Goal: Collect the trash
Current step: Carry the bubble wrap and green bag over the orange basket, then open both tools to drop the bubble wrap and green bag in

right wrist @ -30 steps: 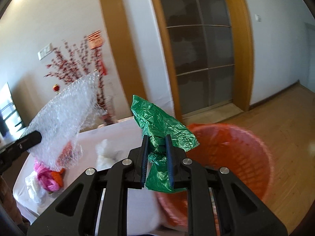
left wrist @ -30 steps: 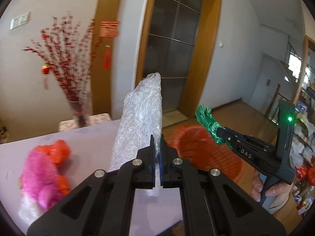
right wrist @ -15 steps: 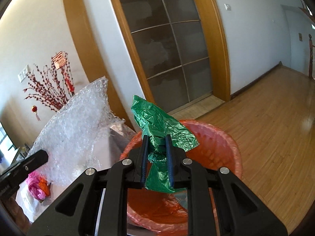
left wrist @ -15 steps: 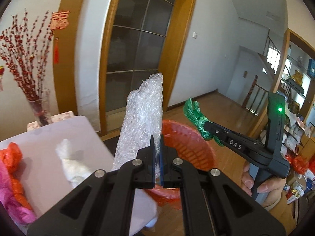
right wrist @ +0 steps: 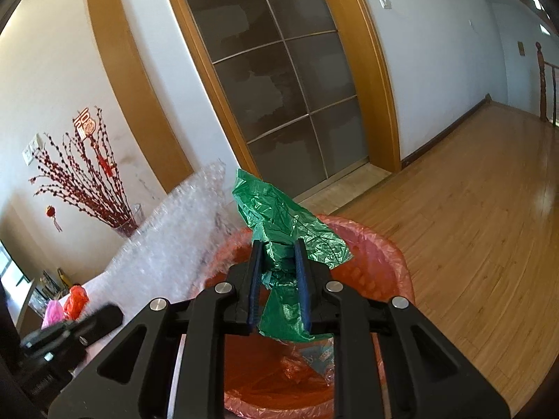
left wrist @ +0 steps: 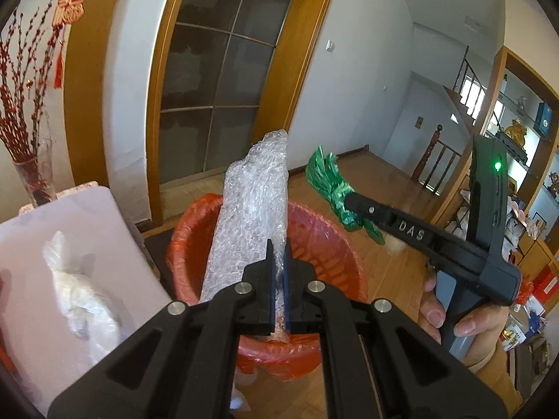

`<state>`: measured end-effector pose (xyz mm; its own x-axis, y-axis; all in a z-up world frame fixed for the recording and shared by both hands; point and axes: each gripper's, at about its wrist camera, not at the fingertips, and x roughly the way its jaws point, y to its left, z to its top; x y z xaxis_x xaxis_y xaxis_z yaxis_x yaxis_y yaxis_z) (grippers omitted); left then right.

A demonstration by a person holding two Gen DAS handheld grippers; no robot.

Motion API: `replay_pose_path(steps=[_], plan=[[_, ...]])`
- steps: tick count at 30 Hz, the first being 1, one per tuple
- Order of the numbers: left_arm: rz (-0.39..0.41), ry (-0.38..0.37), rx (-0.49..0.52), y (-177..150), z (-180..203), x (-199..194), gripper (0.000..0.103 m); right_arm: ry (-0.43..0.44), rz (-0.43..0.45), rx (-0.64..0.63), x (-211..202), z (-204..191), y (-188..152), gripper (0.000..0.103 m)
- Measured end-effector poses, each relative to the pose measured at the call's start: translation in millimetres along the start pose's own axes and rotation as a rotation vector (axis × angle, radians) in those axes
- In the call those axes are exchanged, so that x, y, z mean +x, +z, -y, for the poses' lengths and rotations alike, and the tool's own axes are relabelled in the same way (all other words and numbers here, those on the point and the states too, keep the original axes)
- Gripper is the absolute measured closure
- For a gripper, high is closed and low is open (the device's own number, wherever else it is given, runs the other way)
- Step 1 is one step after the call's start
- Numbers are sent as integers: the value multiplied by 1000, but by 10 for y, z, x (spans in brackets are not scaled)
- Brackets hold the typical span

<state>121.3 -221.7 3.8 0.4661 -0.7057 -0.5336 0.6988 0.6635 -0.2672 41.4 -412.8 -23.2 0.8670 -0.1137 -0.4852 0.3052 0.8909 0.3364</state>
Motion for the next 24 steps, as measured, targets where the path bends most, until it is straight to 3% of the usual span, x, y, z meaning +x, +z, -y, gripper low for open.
replay_pose_path(steps=[3,7,13,20,24], plan=[[-18,0,-10,-32,-14,96,91,13,-12,28,53,40,18,78],[-31,12,-26,-70,-54,140,73,13,-25,49,107,115,12,73],[-8,85,-46,-100,-195,9,54,-33,-11,14,57,79,-53,66],[31,226,-20,-173,-322,-275,46,-46,2,-55,-8,-77,-105,64],[59,307,-17,-257,-455,-534,43,-7,-10,-104,-24,-262,-161,64]])
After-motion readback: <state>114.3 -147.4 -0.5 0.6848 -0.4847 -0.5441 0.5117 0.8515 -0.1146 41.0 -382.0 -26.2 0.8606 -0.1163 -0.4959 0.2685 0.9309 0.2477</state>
